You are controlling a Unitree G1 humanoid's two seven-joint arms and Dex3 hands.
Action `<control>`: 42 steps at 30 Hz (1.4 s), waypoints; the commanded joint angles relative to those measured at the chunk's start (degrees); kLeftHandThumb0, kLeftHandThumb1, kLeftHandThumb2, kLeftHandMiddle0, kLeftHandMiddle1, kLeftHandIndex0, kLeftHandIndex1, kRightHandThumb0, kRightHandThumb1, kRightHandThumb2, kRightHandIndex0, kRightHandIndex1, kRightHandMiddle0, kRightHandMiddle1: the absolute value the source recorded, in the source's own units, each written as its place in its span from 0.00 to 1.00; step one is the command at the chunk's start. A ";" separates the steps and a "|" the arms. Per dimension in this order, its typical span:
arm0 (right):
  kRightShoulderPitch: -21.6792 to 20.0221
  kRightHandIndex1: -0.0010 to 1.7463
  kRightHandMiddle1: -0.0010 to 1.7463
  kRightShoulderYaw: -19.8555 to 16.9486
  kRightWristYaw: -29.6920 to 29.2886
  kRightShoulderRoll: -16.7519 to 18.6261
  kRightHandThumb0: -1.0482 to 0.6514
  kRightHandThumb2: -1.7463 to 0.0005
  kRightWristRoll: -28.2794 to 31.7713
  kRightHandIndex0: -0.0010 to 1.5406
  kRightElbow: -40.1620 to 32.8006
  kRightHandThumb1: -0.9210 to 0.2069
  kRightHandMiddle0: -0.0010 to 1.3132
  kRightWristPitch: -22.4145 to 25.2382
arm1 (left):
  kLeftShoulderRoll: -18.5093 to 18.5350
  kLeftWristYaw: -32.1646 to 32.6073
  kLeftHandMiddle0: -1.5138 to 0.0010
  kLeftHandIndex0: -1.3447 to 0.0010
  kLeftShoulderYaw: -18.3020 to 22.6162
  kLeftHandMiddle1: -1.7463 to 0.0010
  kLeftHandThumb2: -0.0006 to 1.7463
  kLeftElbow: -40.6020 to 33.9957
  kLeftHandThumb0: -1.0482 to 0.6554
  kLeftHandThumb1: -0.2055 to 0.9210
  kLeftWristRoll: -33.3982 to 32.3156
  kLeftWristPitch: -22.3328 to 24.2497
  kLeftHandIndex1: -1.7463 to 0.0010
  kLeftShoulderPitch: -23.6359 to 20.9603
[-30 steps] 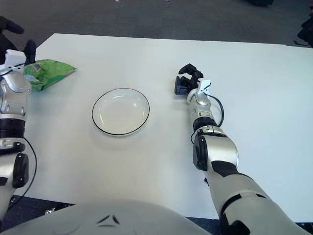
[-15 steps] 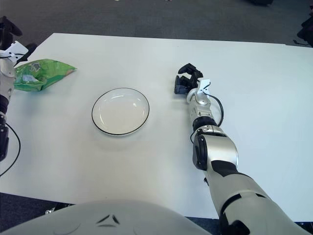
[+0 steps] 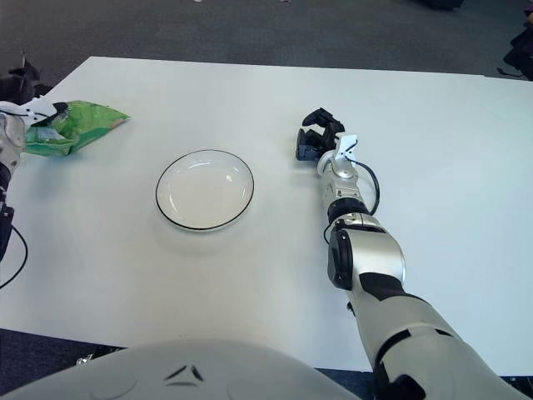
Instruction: Put the snack into the plate.
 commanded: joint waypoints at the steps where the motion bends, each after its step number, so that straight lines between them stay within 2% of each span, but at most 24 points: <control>1: 3.49 0.97 1.00 0.01 0.32 1.55 0.61 0.04 -0.16 0.56 2.64 0.82 0.48 3.80 | 0.76 -1.01 0.94 1.00 -1.53 0.65 0.47 0.62 0.09 1.00 0.41 0.98 0.50 -0.14; 10: 3.48 0.96 1.00 0.35 0.38 1.62 0.61 0.05 -0.43 0.56 2.51 0.82 0.48 3.66 | -1.47 -2.25 0.96 1.00 -1.97 0.77 0.57 0.29 0.07 1.00 -1.77 2.81 0.65 1.42; 16: 3.44 0.98 1.00 1.22 0.25 1.48 0.61 0.04 -1.30 0.55 2.56 0.82 0.49 3.68 | -3.41 -6.14 0.97 1.00 -1.21 0.81 0.57 0.55 0.05 1.00 -4.30 4.96 0.67 0.82; 26: 3.33 0.99 1.00 1.69 0.59 1.51 0.61 0.04 -1.34 0.54 2.51 0.81 0.49 3.59 | -5.47 -8.85 0.98 1.00 -1.49 0.84 0.58 0.61 0.02 1.00 -6.36 6.45 0.72 1.79; 35: 3.57 0.96 1.00 2.24 1.47 1.35 0.61 0.04 -1.38 0.56 2.52 0.83 0.49 3.39 | -7.52 -9.10 0.95 1.00 -0.49 0.84 0.58 1.08 0.01 1.00 -8.98 5.05 0.73 4.39; 42: 3.67 0.98 1.00 2.19 3.16 1.32 0.61 0.03 -1.18 0.57 2.43 0.84 0.49 3.32 | -7.60 -10.91 0.87 1.00 0.48 0.80 0.55 1.10 0.01 1.00 -10.70 2.52 0.68 5.21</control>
